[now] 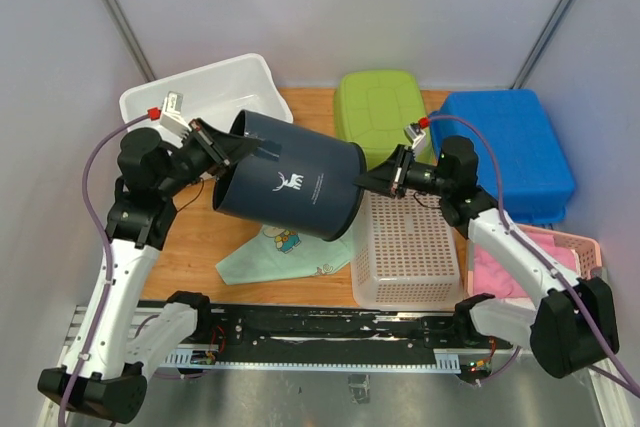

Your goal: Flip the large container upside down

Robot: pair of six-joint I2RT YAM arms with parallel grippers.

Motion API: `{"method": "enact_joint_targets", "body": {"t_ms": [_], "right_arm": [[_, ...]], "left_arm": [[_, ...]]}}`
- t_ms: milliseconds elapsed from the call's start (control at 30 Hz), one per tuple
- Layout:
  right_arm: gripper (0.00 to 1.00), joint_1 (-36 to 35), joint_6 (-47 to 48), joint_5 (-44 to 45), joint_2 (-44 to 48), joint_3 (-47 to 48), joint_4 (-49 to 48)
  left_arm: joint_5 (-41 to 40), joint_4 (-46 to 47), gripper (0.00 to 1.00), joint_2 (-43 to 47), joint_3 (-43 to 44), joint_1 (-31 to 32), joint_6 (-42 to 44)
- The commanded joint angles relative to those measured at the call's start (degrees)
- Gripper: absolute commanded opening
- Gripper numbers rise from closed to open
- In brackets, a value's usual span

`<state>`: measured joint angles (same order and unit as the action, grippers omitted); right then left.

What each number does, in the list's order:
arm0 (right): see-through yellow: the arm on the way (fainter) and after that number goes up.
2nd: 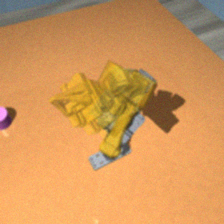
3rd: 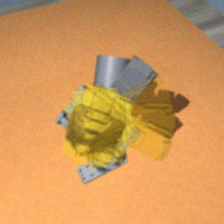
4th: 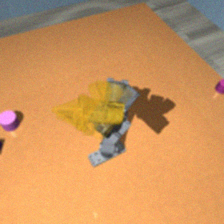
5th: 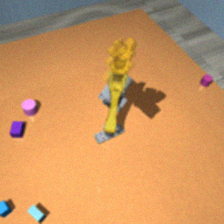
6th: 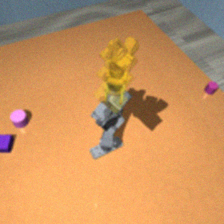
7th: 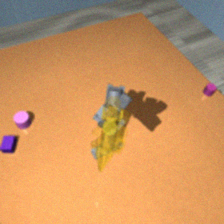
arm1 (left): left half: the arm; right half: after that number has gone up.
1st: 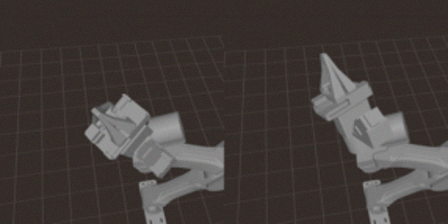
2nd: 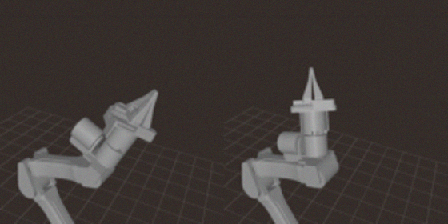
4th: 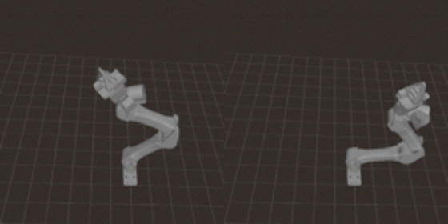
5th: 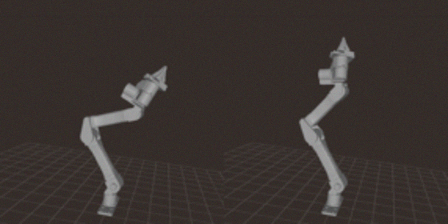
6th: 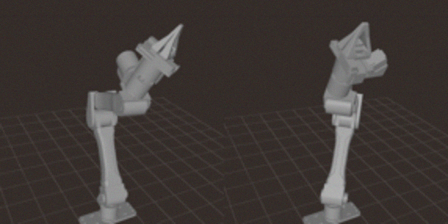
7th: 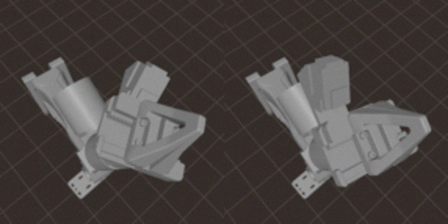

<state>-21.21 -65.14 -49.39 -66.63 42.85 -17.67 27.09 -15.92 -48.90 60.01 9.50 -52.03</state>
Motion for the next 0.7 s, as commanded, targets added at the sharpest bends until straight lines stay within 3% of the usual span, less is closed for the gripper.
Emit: {"method": "enact_joint_targets", "body": {"t_ms": [0,133,333,500,667], "right_arm": [[0.00,-1.62,8.28,4.48,5.90,6.12,10.07],[0.01,-1.90,15.72,10.59,8.73,12.67,22.01],[0.01,-5.24,21.89,18.24,7.60,19.42,25.63],[0.01,-15.08,32.60,31.70,2.62,30.65,34.57],[0.01,-24.28,39.65,41.33,-3.13,39.83,37.14]], "left_arm": [[-5.75,1.04,0.16,1.12,3.86,0.79,2.92],[-10.38,-5.96,0.55,0.07,6.28,0.79,6.74],[-23.67,-16.62,0.86,-1.15,10.20,0.79,13.54],[-31.78,-22.37,0.98,-2.30,14.59,0.77,21.66],[-36.90,-26.45,0.99,-6.11,20.73,0.79,27.23]]}}
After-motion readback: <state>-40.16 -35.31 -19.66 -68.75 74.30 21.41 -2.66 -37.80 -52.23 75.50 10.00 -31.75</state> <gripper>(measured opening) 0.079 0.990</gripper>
